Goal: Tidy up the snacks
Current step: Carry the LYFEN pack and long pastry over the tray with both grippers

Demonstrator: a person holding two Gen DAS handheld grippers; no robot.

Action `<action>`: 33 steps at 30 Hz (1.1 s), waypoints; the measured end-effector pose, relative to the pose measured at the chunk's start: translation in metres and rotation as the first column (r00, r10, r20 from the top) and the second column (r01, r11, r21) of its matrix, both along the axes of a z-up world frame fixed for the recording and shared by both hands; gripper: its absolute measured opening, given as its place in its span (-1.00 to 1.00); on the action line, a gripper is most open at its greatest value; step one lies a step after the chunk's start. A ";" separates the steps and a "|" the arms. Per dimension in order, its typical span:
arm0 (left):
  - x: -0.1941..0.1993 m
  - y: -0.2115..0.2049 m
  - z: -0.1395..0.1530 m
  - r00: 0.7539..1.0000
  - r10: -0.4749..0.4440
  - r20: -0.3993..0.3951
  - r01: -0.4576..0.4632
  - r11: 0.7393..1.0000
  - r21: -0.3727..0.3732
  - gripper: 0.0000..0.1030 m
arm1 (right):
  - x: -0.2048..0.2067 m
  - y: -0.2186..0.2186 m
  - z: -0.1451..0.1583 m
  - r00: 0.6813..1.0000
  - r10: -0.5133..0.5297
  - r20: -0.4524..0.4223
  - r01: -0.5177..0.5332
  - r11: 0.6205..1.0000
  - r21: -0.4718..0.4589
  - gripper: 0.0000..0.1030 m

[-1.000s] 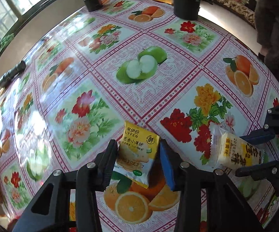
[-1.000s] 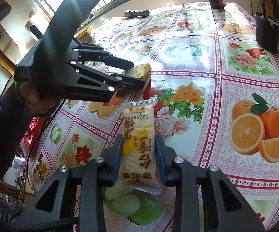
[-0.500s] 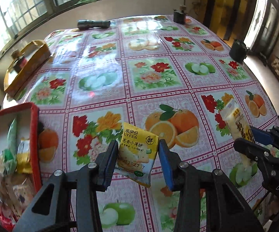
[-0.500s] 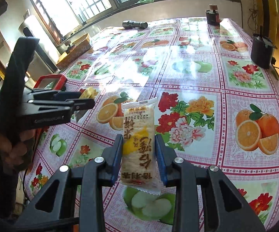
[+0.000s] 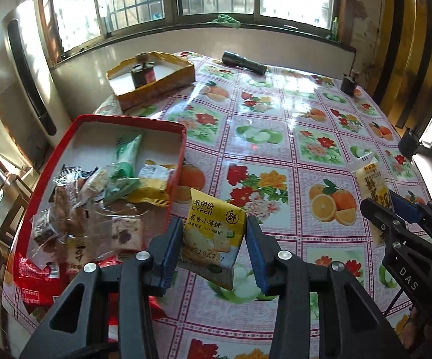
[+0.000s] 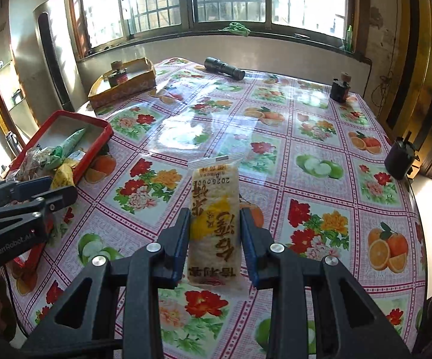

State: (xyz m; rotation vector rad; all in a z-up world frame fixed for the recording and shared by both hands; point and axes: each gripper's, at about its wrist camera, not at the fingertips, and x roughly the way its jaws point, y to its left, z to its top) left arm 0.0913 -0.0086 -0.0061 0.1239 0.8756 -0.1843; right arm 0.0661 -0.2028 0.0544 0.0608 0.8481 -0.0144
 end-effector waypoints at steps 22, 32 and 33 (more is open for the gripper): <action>-0.010 0.074 0.012 0.991 0.126 0.037 -0.125 0.991 -0.036 -0.18 | 0.017 0.082 0.016 0.995 0.100 0.013 -0.097 0.985 -0.146 -0.33; -0.008 0.108 0.012 0.982 0.184 0.037 -0.182 0.982 -0.049 -0.18 | 0.029 0.117 0.017 0.988 0.150 0.018 -0.144 0.970 -0.197 -0.33; -0.008 0.111 0.011 0.981 0.190 0.035 -0.188 0.981 -0.050 -0.18 | 0.030 0.121 0.018 0.987 0.158 0.018 -0.151 0.969 -0.198 -0.33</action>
